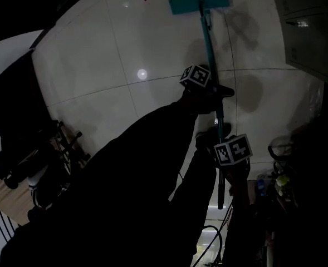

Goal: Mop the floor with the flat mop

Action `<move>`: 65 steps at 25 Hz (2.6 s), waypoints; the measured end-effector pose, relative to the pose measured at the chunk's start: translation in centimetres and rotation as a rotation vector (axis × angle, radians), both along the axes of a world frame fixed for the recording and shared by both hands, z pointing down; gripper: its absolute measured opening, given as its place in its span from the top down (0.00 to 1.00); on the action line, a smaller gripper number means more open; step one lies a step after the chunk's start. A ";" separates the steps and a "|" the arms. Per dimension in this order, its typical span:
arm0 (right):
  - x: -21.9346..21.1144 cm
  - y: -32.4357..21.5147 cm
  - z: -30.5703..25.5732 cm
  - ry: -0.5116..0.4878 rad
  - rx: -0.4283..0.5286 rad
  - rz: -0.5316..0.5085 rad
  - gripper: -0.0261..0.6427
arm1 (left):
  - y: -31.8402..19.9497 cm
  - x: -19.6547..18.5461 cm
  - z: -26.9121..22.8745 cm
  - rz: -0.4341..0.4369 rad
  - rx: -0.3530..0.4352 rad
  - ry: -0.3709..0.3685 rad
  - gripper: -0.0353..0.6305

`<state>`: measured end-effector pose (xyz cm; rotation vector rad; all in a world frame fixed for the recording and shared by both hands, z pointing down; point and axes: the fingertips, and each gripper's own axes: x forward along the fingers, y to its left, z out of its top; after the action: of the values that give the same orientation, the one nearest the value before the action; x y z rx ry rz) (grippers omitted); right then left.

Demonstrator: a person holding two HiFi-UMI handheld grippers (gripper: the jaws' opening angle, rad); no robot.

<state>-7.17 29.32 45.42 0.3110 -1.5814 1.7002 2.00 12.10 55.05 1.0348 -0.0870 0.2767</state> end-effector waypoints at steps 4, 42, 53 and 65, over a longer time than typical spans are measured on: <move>0.9 7.8 -0.9 -0.002 -0.025 0.005 0.84 | 8.2 1.0 -0.3 0.011 -0.031 -0.005 0.88; 0.6 8.9 -1.3 -0.023 -0.091 0.031 0.84 | 11.2 1.3 1.4 0.018 -0.119 -0.017 0.88; -3.0 -10.8 1.1 -0.008 -0.060 0.046 0.84 | -9.9 -2.5 2.2 -0.028 -0.069 -0.001 0.88; -4.5 -24.3 4.1 0.022 -0.003 0.025 0.84 | -24.6 -4.2 3.8 -0.097 0.013 0.028 0.88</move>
<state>-11.63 4.99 49.49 0.3485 -1.5650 1.7126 -2.17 -12.53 58.87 1.0439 -0.1130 0.1738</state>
